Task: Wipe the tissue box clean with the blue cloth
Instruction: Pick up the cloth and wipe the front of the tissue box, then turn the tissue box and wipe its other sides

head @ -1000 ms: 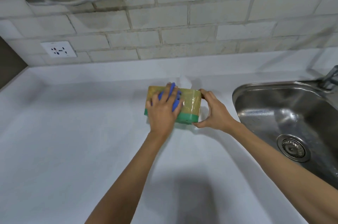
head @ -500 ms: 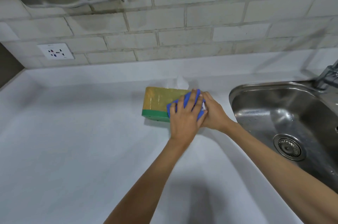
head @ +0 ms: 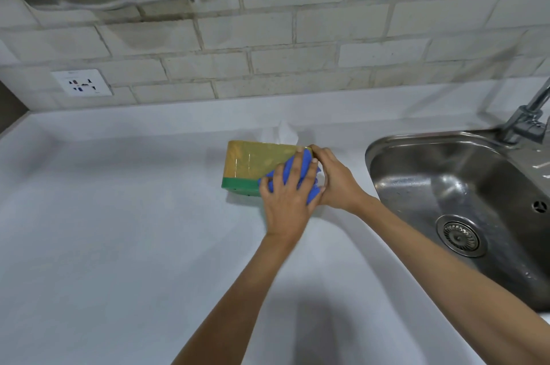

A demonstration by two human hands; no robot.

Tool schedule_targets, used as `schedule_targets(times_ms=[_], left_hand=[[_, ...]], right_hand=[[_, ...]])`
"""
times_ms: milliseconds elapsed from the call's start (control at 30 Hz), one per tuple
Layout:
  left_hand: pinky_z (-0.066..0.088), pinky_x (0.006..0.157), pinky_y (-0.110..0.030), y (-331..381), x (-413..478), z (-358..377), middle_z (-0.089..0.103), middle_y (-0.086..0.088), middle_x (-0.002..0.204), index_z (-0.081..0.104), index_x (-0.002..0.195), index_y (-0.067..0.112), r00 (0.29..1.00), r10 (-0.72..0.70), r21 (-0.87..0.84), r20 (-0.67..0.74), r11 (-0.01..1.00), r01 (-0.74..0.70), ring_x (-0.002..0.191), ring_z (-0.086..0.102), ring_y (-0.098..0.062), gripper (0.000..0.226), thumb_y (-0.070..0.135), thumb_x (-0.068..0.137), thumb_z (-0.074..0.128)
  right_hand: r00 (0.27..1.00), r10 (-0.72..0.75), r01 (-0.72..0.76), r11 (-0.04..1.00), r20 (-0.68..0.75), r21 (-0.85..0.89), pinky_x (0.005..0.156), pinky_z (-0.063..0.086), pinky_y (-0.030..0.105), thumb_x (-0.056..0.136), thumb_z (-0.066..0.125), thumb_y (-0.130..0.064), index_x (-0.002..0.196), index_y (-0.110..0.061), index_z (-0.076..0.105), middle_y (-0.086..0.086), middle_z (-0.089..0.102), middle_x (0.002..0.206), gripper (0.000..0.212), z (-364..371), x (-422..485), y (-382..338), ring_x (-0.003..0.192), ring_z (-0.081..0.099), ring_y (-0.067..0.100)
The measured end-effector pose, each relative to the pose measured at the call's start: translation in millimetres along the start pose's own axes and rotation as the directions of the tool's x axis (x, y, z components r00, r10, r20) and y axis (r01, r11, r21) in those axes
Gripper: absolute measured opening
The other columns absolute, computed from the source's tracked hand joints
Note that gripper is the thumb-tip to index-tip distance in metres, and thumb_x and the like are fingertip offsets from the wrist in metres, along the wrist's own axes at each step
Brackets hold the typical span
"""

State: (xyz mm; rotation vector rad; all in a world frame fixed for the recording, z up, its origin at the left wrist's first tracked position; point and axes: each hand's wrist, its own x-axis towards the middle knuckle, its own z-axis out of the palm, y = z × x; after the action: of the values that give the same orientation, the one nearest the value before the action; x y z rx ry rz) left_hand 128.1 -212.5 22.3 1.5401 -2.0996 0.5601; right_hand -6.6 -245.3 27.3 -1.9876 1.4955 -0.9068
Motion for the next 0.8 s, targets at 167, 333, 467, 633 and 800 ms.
schedule_targets(times_ms=[167, 333, 467, 633, 800], left_hand=[[0.048, 0.081, -0.046, -32.2, 8.1, 6.8, 0.068, -0.006, 0.121, 0.068, 0.116, 0.024, 0.964, -0.253, -0.066, -0.078, 0.966, 0.248, 0.097, 0.066, -0.031, 0.043, 0.045, 0.078, 0.067], [0.036, 0.092, -0.043, -71.7, 19.7, 6.5, 0.041, 0.000, 0.149, 0.045, 0.140, 0.028, 0.721, -0.675, -0.279, 0.158, 0.669, 0.688, 0.122, 0.043, -0.030, 0.051, 0.048, 0.092, 0.048], [0.037, 0.096, -0.048, -69.1, 16.3, 1.5, 0.036, -0.003, 0.150, 0.038, 0.142, 0.028, 0.544, -0.800, -0.417, 0.255, 0.416, 0.808, 0.126, 0.036, -0.031, 0.049, 0.045, 0.097, 0.039], [0.034, 0.108, -0.045, -53.1, 3.4, -11.1, 0.031, -0.010, 0.149, 0.036, 0.144, 0.026, 0.289, -0.785, -0.558, 0.548, -0.086, 0.826, 0.132, 0.034, -0.034, 0.058, 0.054, 0.093, 0.040], [0.047, 0.100, -0.045, -28.8, -15.3, -19.9, 0.050, -0.012, 0.135, 0.043, 0.136, 0.019, 0.250, -0.630, -0.590, 0.735, -0.414, 0.693, 0.117, 0.054, -0.028, 0.075, 0.058, 0.076, 0.064]], right_hand=[[0.999, -0.032, 0.032, 0.999, 0.001, -0.014, 0.079, 0.039, 0.020, 0.050, 0.085, -0.025, 0.131, -0.019, 0.037, -0.005, 0.045, 0.115, 0.095, 1.7, 0.2, -0.1, 0.105, 0.050, 0.015], [1.000, -0.018, 0.017, 1.000, -0.015, -0.023, 0.080, 0.043, 0.024, 0.048, 0.085, -0.028, 0.129, -0.023, 0.037, -0.006, 0.045, 0.115, 0.094, 3.6, -2.4, -1.9, 0.100, 0.051, 0.016], [0.987, -0.119, 0.093, 0.972, -0.109, -0.214, 0.087, 0.041, 0.027, 0.044, 0.082, -0.032, 0.130, -0.018, 0.043, -0.002, 0.048, 0.113, 0.096, 10.2, -12.6, -17.2, 0.101, 0.048, 0.017], [0.918, -0.337, 0.189, 0.835, -0.208, -0.517, 0.100, 0.033, 0.041, 0.034, 0.084, -0.034, 0.124, -0.016, 0.046, 0.017, 0.061, 0.109, 0.100, 32.4, -25.3, -44.7, 0.104, 0.060, 0.035], [0.870, -0.447, 0.190, 0.692, -0.207, -0.697, 0.093, 0.042, 0.038, 0.042, 0.085, -0.036, 0.111, -0.015, 0.069, 0.017, 0.069, 0.104, 0.074, 53.1, -30.7, -57.6, 0.098, 0.067, 0.032]])
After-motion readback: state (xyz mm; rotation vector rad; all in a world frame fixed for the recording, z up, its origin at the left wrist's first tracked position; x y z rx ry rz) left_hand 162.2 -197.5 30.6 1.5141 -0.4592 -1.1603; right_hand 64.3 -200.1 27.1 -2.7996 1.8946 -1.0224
